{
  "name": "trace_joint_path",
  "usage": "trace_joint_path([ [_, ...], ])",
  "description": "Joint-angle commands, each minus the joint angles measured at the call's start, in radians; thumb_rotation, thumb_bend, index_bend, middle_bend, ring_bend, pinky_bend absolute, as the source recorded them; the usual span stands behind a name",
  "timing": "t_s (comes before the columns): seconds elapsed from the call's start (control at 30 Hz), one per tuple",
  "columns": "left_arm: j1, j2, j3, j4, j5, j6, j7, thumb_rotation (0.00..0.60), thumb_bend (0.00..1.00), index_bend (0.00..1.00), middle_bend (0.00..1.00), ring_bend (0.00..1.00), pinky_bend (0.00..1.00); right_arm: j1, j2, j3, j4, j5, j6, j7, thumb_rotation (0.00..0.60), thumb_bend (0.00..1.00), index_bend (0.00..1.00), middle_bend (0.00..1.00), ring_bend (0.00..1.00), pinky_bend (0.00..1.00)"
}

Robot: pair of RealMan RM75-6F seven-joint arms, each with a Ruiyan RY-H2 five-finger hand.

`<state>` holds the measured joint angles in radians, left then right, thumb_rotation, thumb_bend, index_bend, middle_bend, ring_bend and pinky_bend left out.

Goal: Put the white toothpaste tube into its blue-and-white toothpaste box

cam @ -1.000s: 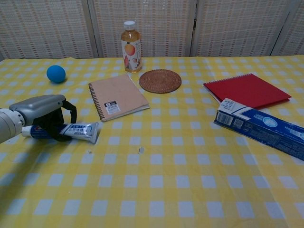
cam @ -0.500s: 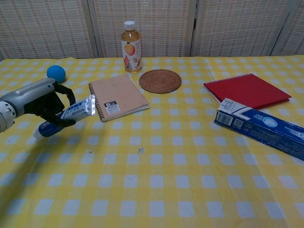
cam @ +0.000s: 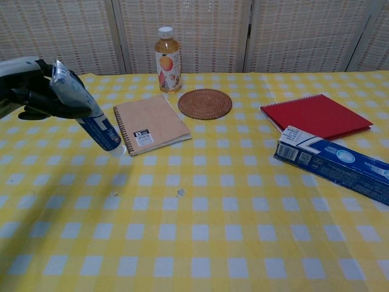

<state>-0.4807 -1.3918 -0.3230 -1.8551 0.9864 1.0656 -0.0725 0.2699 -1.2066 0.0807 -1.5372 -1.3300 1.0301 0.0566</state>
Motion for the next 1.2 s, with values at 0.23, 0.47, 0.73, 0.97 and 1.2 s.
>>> trace_joint_path([
  [0.23,-0.004,0.054,-0.024,-0.06,-0.032,-0.001,-0.027,0.6,0.44,0.88,1.0,1.0,1.0,0.12,-0.052,0.108,-0.108,0.304,-0.138,-0.05,0.6,0.31,0.1,0.15,0.2,0.12],
  [0.47,-0.016,0.097,-0.062,-0.082,-0.066,-0.026,-0.082,0.6,0.44,0.88,1.0,1.0,1.0,0.193,-0.081,0.127,-0.122,0.471,-0.209,-0.095,0.6,0.31,0.1,0.15,0.2,0.13],
  [0.73,-0.001,0.122,-0.039,-0.066,-0.04,-0.022,-0.11,0.6,0.44,0.88,1.0,1.0,1.0,0.212,-0.115,0.103,-0.132,0.538,-0.187,-0.12,0.6,0.31,0.1,0.14,0.2,0.13],
  [0.97,0.008,0.133,-0.02,-0.066,-0.009,-0.018,-0.134,0.6,0.44,0.88,1.0,1.0,1.0,0.196,-0.175,0.082,-0.083,0.525,-0.121,-0.121,0.6,0.31,0.14,0.16,0.24,0.19],
  [1.2,0.011,0.154,-0.022,-0.069,0.003,-0.019,-0.163,0.6,0.44,0.88,1.0,1.0,1.0,0.182,-0.242,0.083,-0.038,0.494,-0.046,-0.129,0.6,0.31,0.26,0.27,0.34,0.39],
])
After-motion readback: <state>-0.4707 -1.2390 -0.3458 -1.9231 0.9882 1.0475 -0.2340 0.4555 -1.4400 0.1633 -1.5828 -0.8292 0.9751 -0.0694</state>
